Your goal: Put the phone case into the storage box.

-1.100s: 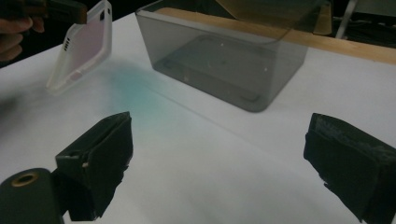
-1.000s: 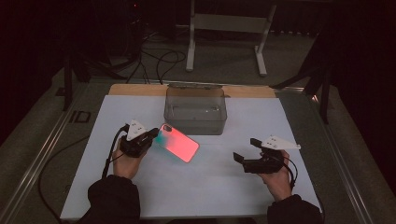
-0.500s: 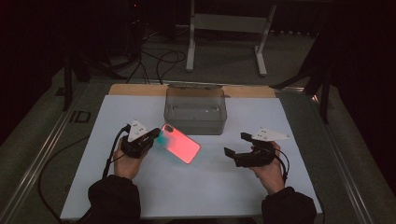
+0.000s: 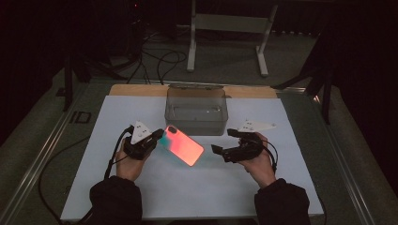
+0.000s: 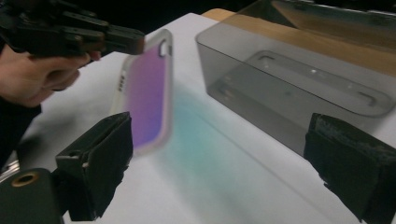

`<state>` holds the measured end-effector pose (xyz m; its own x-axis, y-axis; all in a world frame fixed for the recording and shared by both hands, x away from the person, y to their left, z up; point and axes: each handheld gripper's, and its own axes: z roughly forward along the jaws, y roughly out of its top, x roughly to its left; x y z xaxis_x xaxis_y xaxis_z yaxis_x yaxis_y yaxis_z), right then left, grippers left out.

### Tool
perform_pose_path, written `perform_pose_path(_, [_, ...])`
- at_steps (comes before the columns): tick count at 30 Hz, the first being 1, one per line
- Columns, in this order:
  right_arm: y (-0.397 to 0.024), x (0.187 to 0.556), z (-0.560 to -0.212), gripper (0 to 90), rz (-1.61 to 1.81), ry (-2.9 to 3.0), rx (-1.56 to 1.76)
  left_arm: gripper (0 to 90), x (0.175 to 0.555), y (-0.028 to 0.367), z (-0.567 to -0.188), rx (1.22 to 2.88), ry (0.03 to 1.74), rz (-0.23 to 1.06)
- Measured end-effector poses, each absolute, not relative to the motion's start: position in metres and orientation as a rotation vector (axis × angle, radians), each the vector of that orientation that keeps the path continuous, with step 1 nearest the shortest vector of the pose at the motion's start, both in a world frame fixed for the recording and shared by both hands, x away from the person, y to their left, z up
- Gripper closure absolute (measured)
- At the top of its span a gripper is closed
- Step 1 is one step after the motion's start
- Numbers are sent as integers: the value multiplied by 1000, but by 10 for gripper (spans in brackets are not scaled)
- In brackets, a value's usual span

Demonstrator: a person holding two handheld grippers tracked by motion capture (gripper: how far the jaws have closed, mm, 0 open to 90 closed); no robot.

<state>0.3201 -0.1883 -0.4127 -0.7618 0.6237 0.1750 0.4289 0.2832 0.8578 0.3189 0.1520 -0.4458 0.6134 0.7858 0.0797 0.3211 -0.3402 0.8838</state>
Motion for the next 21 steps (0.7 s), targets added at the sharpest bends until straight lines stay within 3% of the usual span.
perform_pose_path(16, [-150, 335, -411, 84, 1492, 2488, 979, 891, 315, 146, -440, 1918, 849, 648])
perform_pose_path(21, [-138, 338, -415, 143, 1482, 2543, 982, 891, 314, 145, -439, 1916, 845, 649])
